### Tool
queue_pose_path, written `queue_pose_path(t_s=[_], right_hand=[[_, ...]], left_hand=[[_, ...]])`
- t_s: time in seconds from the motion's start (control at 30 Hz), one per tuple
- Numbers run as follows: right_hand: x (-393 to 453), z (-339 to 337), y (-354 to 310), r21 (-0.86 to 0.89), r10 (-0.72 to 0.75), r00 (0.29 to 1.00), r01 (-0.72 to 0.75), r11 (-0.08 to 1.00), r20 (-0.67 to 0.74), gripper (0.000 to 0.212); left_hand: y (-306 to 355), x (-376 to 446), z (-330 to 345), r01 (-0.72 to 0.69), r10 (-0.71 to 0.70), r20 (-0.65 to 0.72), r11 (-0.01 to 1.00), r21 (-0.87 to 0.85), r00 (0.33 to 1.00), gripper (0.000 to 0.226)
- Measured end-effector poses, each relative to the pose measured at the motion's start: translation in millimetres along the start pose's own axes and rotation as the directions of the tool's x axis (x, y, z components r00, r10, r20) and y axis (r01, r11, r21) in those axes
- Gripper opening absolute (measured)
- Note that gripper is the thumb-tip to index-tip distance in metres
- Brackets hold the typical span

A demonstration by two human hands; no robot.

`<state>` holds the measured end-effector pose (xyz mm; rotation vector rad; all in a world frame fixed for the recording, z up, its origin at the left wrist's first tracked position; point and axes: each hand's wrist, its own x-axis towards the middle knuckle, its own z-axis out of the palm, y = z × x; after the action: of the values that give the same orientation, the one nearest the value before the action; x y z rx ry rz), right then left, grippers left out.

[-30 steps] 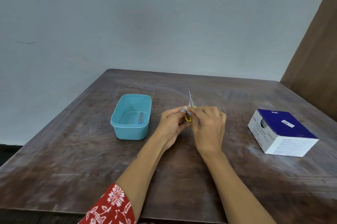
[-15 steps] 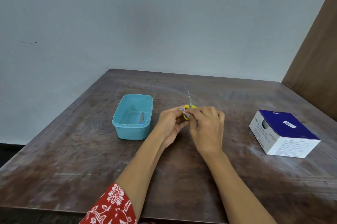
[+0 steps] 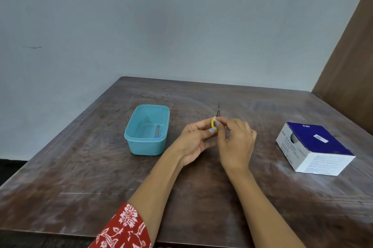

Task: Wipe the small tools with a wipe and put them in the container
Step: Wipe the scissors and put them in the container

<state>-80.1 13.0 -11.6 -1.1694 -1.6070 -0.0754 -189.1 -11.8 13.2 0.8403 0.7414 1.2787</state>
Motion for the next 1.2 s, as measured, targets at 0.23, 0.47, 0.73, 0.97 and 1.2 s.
queue_pose_path(t_s=[0.23,0.47,0.73,0.97,1.2], right_hand=[[0.7,-0.2,1.6,0.040,-0.051,0.999,0.051,0.998,0.012,0.015],[2.2,-0.3,5.2,-0.062,-0.043,0.996,0.038,0.997,-0.075,0.012],[2.4,0.9,4.3,-0.093,-0.239,0.970,0.234,0.968,-0.042,0.016],[3.2,-0.6,9.1,-0.156,-0.136,0.988,0.123,0.980,-0.076,0.016],[3.3,1.6,4.5,-0.122,-0.308,0.950,0.311,0.942,0.047,0.018]], left_hand=[[-3.2,2.9,-1.7,-0.067,0.065,-0.094,0.998,-0.018,0.993,0.025],[-4.2,1.9,0.8,-0.046,0.046,-0.083,0.999,0.007,0.995,0.025],[-4.4,4.0,-1.2,-0.083,0.086,-0.113,0.996,0.029,0.990,0.025],[-5.1,2.3,2.0,-0.037,0.039,-0.102,0.999,0.020,0.994,0.022],[-0.4,6.9,-1.4,-0.064,0.045,-0.223,0.995,-0.078,0.974,0.021]])
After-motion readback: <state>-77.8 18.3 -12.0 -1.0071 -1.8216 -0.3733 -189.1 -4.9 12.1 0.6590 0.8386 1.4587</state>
